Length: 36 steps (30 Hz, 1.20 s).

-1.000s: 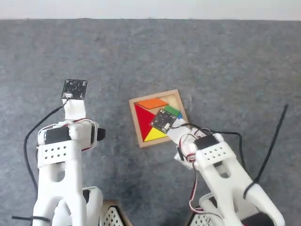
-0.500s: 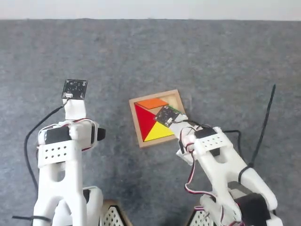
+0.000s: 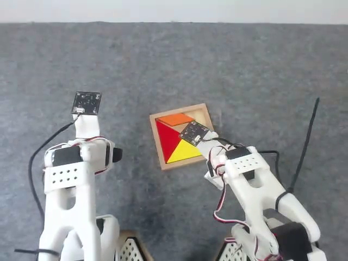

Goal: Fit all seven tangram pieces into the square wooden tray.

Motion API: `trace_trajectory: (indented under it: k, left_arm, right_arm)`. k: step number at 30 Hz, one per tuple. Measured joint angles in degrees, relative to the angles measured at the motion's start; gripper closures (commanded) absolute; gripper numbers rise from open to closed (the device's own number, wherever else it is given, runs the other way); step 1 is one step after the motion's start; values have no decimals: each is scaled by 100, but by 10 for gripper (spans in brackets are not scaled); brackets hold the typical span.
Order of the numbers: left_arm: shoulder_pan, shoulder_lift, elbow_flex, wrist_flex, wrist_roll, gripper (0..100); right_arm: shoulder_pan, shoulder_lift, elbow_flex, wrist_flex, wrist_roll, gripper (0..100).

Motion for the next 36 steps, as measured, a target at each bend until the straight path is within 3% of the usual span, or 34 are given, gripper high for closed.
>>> trace_trajectory:
  k: [27, 31, 36]
  left_arm:
    - [0, 0, 0, -18, 0, 747]
    - [0, 0, 97, -18, 0, 747]
    - [0, 0, 132, -193, 0, 747]
  right_arm:
    - [466, 44, -1187, 431, -299, 808]
    - [1187, -35, -1187, 659, -264, 799]
    - [2145, -369, -1108, 1081, 387, 760]
